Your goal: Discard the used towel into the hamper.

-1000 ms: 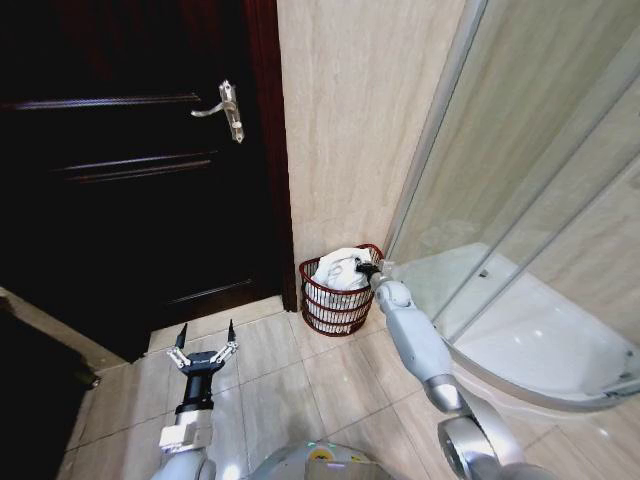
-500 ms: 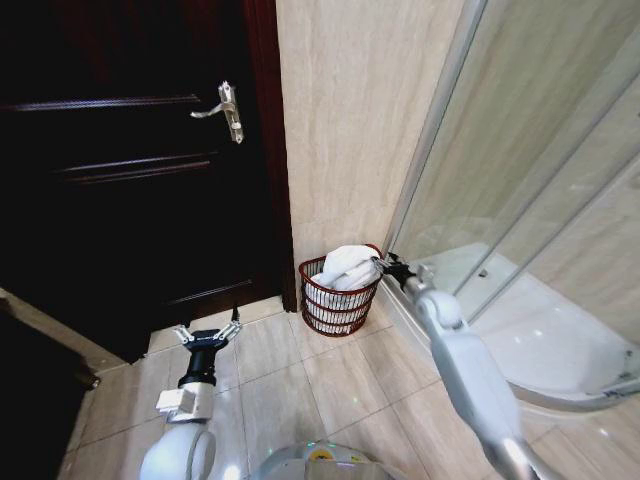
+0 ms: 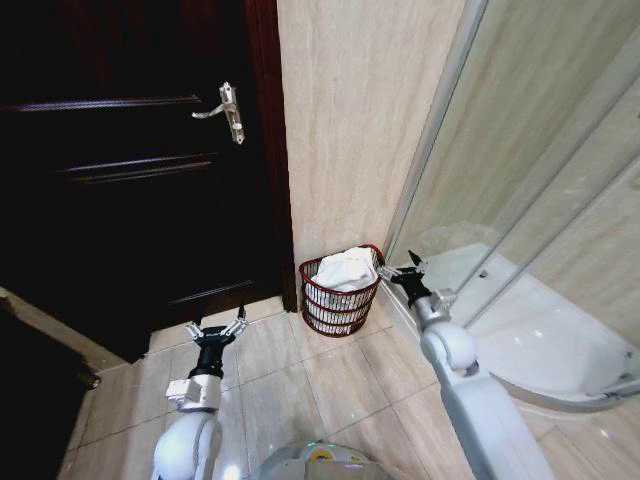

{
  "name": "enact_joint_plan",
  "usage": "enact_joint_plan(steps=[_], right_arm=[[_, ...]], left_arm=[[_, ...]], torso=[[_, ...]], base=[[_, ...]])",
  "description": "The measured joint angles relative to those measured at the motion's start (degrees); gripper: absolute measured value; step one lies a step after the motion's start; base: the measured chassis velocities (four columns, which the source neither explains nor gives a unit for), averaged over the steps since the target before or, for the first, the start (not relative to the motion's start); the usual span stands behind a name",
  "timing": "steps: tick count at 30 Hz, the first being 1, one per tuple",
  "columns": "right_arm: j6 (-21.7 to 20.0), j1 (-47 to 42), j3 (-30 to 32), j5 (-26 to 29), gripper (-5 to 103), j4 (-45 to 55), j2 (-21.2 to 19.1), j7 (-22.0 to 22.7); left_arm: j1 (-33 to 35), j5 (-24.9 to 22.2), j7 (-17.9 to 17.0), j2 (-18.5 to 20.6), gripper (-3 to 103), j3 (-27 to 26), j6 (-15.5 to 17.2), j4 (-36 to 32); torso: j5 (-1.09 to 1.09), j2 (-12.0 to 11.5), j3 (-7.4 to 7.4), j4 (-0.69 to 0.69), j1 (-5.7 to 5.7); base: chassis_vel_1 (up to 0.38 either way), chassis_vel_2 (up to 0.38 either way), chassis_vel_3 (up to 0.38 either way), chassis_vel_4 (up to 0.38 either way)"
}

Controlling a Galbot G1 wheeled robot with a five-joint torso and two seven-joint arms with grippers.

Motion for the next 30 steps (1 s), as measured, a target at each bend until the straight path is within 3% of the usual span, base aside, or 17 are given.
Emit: enact_joint_plan(steps=[9, 17, 30], right_arm=[[-3.3, -3.6, 2.2, 3.6, 100, 4.0, -1.4, 1.1], [-3.2, -7.1, 3.1, 3.3, 100, 4.6, -1.2, -1.3], [-2.7, -5.4, 1.9, 4.1, 100, 3.8, -1.4, -2.9]], left_arm=[[-1.7, -1.2, 0.2, 0.0, 100, 0.0, 1.8, 0.5], [-2.2, -0.6, -0.5, 0.0, 100, 0.0, 1.0, 1.0], [-0.4, 0.2, -0.9, 0.0, 100, -0.3, 1.3, -1.2]], torso=[[-0.01, 0.1, 0.04, 0.01, 0.03], [0.0, 0.1, 0.06, 0.02, 0.04], [0.0, 0.1, 0.08, 0.02, 0.06]], base=[[0.0, 0.0, 0.0, 0.0], [0.0, 0.0, 0.0, 0.0], [-0.024, -0.017, 0.026, 0.023]])
